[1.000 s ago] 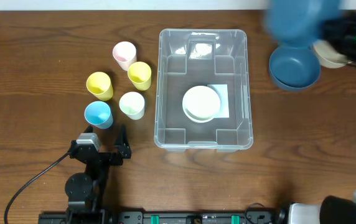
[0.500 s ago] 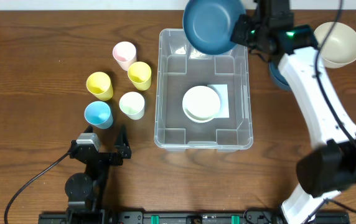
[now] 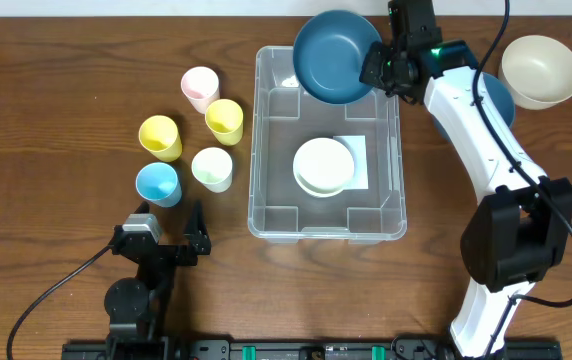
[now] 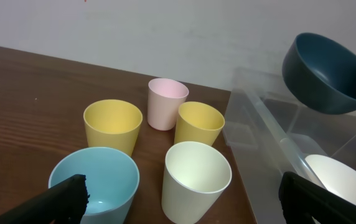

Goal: Pack container
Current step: 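Carry the dark teal bowl into the container's back and lower it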

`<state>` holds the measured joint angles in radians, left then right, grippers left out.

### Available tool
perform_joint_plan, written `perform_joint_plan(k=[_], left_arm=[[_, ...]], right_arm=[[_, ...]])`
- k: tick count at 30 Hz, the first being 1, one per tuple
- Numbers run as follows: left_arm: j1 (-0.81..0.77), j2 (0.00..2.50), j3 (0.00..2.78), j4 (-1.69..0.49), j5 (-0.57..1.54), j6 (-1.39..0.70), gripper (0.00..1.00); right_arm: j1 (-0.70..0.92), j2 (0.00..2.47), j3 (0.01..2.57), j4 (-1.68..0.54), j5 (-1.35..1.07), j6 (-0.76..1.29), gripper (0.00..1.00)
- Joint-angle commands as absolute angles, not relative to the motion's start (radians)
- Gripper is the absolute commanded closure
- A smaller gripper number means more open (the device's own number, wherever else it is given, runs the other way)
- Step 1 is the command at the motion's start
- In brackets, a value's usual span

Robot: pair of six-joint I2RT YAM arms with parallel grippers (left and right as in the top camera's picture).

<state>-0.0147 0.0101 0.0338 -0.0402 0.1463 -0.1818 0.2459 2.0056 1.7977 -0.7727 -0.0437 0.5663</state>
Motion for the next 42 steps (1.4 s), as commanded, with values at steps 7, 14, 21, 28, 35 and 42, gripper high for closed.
perform_joint_plan(k=[7,14,21,28,35,42], left_arm=[[-0.010,0.004,0.004,-0.054,0.143,-0.165,0.02],[-0.010,0.004,0.004,-0.054,0.143,-0.165,0.02],[-0.010,0.004,0.004,-0.054,0.143,-0.165,0.02],[-0.010,0.004,0.004,-0.054,0.143,-0.165,0.02],[-0.010,0.004,0.004,-0.054,0.143,-0.165,0.02],[-0.010,0.004,0.004,-0.054,0.143,-0.165,0.02]], right_arm=[[0.275,2.016,1.785,-0.811,-0.033,0.580,0.99],[0.287,2.016,1.721,-0.783,-0.033,0.580,0.99],[0.289,2.016,1.633,-0.705,-0.033,0.583,0.99],[0.289,2.016,1.576,-0.669,-0.034,0.598,0.99],[0.289,2.016,1.544,-0.665,-0.040,0.624,0.99],[0.289,2.016,1.544,-0.657,-0.098,0.632,0.98]])
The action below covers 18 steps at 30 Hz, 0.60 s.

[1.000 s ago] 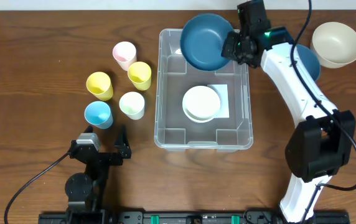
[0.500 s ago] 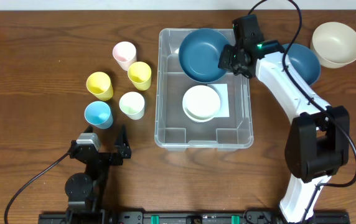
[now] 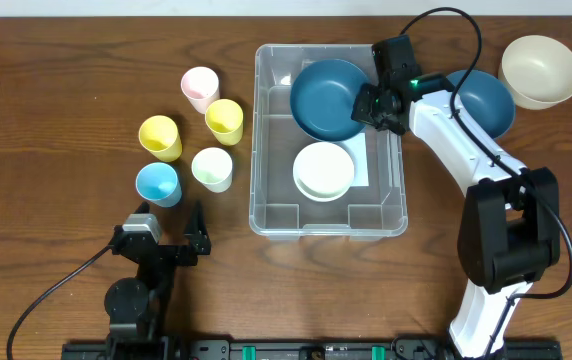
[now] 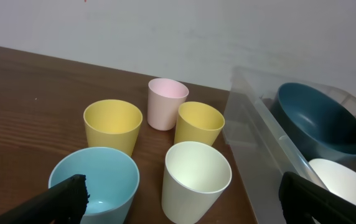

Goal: Pack container
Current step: 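Carry the dark teal bowl into the container's back and lower it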

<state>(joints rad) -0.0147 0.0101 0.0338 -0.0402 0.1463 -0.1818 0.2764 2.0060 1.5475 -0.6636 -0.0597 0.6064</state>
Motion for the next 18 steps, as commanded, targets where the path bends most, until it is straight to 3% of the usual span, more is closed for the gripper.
perform_joint_plan(k=[1,8,14,18], left_arm=[[-0.010,0.004,0.004,-0.054,0.143,-0.165,0.02],[-0.010,0.004,0.004,-0.054,0.143,-0.165,0.02],[-0.010,0.004,0.004,-0.054,0.143,-0.165,0.02],[-0.010,0.004,0.004,-0.054,0.143,-0.165,0.02]], right_arm=[[0.289,2.016,1.544,-0.658,-0.098,0.632,0.97],[0.289,2.016,1.544,-0.684,-0.098,0.635,0.93],[0.289,2.016,1.544,-0.684,-0.111,0.631,0.61],[0.289,2.011,1.546,-0.684,-0.137,0.610,0.57]])
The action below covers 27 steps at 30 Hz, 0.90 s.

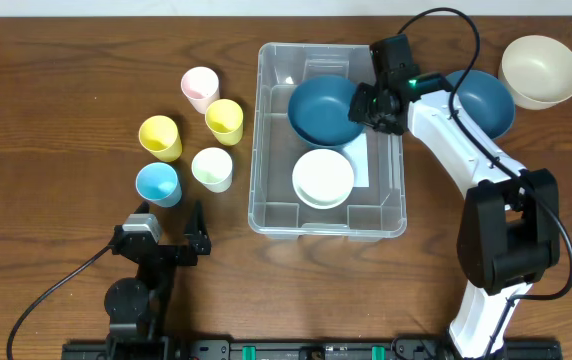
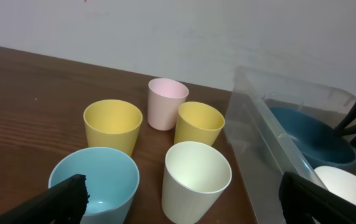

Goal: Pack container
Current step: 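Carry the dark teal bowl into the container's back and lower it, then move the right gripper back to the second dark teal bowl and grasp its rim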

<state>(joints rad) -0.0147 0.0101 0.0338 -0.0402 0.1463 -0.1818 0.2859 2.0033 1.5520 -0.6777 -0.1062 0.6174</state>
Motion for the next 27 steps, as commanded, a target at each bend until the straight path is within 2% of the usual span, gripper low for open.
perform_joint_plan(k=[1,5,7,12,15,21,27], left_arm=[[-0.010,0.004,0.004,-0.054,0.143,-0.165,0.02],[-0.010,0.004,0.004,-0.054,0.143,-0.165,0.02],[-0.010,0.004,0.004,-0.054,0.143,-0.165,0.02],[-0.010,0.004,0.004,-0.054,0.143,-0.165,0.02],[-0.010,0.004,0.004,-0.054,0.143,-0.165,0.02],[-0.010,0.004,0.004,-0.054,0.143,-0.165,0.02],[-0.010,0.004,0.004,-0.054,0.143,-0.165,0.02]], right_arm=[[0.289,2.006,1.549,-0.686,-0.140,0.604,0.56],[0.289,1.959,1.571,-0.699,-0.139,0.599,0.53],[0.289,1.910,1.601,-0.699,-0.139,0.571,0.47],[0.281,1.778,1.703,-0.729,-0.119,0.515,0.14],[0.256,1.699,1.769,-0.802,-0.029,0.515,0.01],[0.106,1.589,1.790,-0.983,0.245,0.641,0.01],[-0.115,1.633,1.726,-1.070,0.241,0.669,0.01]])
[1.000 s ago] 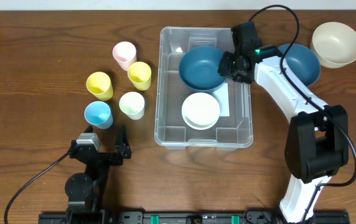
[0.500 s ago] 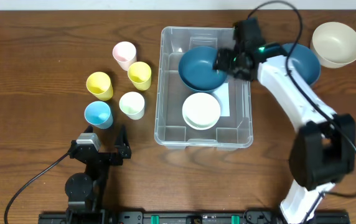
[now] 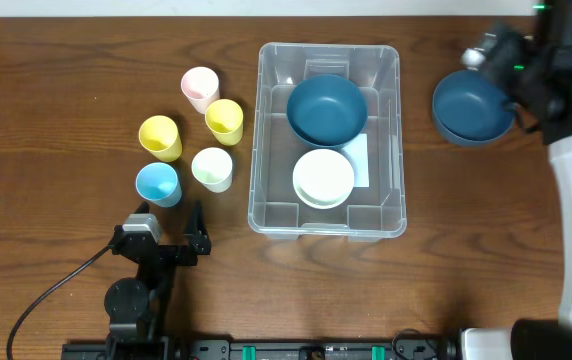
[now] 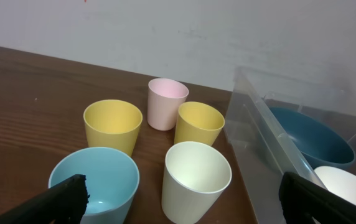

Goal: Pack container
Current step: 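Move the right gripper back to the second dark teal bowl and grasp its rim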

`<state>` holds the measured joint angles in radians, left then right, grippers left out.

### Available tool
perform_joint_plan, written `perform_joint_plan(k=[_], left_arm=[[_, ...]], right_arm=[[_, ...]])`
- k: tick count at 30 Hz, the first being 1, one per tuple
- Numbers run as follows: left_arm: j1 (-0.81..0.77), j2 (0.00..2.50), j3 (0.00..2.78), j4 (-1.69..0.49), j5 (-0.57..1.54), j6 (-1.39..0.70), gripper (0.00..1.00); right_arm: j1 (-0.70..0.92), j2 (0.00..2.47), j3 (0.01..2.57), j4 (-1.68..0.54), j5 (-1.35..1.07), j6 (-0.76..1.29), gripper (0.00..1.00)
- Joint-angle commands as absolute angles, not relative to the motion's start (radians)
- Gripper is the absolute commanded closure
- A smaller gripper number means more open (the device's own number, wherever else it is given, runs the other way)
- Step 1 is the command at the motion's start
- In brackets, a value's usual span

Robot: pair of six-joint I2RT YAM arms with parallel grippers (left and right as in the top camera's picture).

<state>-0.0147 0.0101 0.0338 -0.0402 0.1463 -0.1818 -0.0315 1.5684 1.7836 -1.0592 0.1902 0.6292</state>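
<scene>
The clear container point(image 3: 266, 140) stands mid-table, its near wall also in the left wrist view point(image 4: 271, 143). Inside it lie a dark blue bowl point(image 3: 327, 108) point(image 4: 315, 137) at the far end and a white bowl point(image 3: 324, 177) point(image 4: 352, 186) nearer. A second dark blue bowl point(image 3: 473, 105) sits on the table to its right. My right gripper point(image 3: 514, 62) hangs high beside that bowl, blurred, holding nothing that I can see. My left gripper point(image 3: 166, 240) point(image 4: 184, 208) rests open by the cups.
Left of the container stand several cups: pink point(image 3: 200, 88), two yellow point(image 3: 224, 120) point(image 3: 160, 137), cream point(image 3: 212, 168) point(image 4: 196, 177) and light blue point(image 3: 157, 184) point(image 4: 94, 183). My right arm runs down the right side and covers the far right corner.
My right gripper has let go of the blue bowl, which now lies in the container's far end. The gripper has moved out to the far right, high beside the second blue bowl.
My right gripper first held the blue bowl above the container's far edge. It then held it inside the container, lower each time, beside the white bowl. Now the bowl rests there alone and the gripper is away. The left arm and cups never moved.
</scene>
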Motion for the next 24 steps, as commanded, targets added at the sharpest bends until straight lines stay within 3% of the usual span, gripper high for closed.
perform_joint_plan(k=[1,7,16,24], left_arm=[[-0.010,0.004,0.004,-0.054,0.143,-0.165,0.02],[-0.010,0.004,0.004,-0.054,0.143,-0.165,0.02],[-0.010,0.004,0.004,-0.054,0.143,-0.165,0.02],[-0.010,0.004,0.004,-0.054,0.143,-0.165,0.02]], right_arm=[[-0.147,1.650,1.700,-1.058,0.215,0.667,0.01],[-0.233,1.797,1.610,-1.012,0.073,0.624,0.01],[-0.242,2.005,1.608,-0.961,0.062,0.625,0.05],[-0.253,2.082,1.608,-0.937,0.059,0.643,0.16]])
